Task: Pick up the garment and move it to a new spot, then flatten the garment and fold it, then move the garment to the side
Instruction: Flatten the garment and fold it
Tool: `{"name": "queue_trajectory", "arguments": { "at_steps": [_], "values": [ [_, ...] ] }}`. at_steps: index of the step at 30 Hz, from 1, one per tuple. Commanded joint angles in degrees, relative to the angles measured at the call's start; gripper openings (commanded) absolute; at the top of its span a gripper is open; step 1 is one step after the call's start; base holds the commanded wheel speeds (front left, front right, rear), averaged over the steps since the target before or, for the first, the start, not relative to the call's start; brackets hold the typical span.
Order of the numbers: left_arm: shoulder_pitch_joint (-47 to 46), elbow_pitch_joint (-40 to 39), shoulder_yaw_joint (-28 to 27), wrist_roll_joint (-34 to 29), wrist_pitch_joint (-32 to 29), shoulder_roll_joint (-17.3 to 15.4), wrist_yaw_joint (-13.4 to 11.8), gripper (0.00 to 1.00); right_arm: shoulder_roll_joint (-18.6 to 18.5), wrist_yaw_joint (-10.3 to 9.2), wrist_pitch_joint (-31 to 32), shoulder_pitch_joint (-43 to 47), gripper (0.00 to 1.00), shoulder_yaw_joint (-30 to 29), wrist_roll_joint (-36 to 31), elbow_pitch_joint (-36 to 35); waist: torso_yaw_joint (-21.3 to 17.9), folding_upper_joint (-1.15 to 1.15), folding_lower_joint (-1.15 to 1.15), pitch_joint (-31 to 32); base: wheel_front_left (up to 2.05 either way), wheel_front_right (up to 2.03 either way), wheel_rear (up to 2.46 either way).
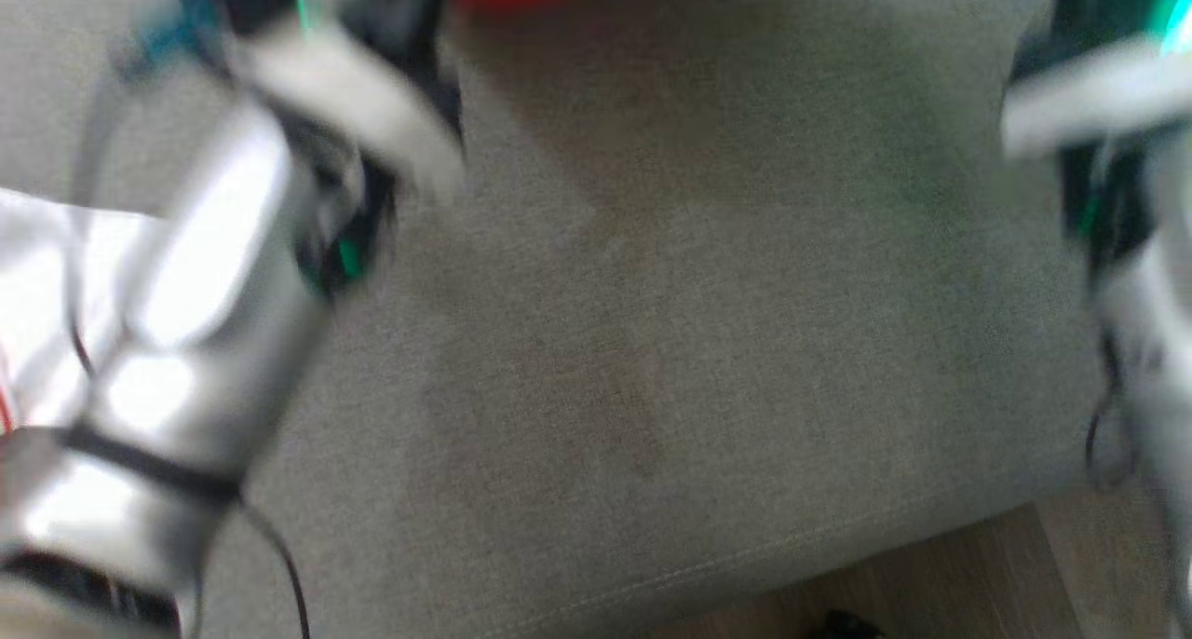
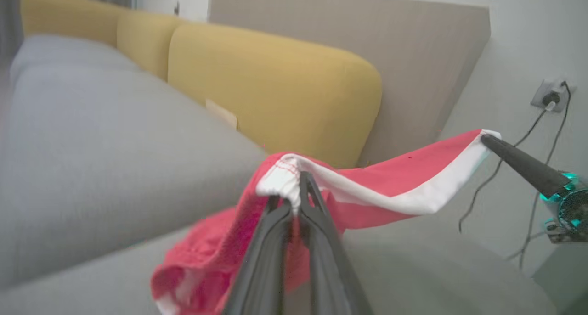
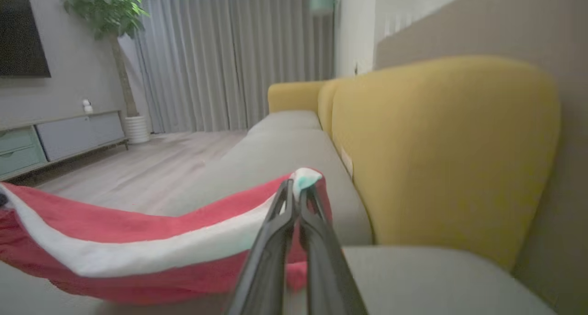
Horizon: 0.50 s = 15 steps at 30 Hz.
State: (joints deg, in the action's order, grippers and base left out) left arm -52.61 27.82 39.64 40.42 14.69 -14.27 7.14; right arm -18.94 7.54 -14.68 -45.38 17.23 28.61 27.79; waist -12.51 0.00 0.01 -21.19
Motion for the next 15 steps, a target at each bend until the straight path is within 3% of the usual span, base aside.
{"name": "queue_trajectory", "arguments": {
  "at_steps": [1, 9, 15],
  "values": [
    [0.28, -3.42, -2.28, -0.52, 0.29, -1.28, 0.34, 0.0, -0.11, -0.05, -0.3, 3.29, 0.0, -1.02, 0.84, -2.6, 1.13, 0.0, -0.01, 1.46, 0.0, 0.0, 0.0],
    [28.37, -11.42, -3.24, -4.22, 0.3, 0.33, 0.35, 0.0, 2.57, -0.05, -0.31, 29.61, 0.0, -8.61, 2.44, -9.23, 3.19, 0.0, -0.01, 8.17, 0.0, 0.0, 0.0],
    [43.26, -15.28, -4.66, -8.4, 0.3, 1.89, 0.35, 0.0, 1.89, -0.05, -0.3, 43.54, 0.0, -11.93, 3.19, -13.06, 5.14, 0.0, -0.01, 15.53, 0.0, 0.0, 0.0]
  ]
}}
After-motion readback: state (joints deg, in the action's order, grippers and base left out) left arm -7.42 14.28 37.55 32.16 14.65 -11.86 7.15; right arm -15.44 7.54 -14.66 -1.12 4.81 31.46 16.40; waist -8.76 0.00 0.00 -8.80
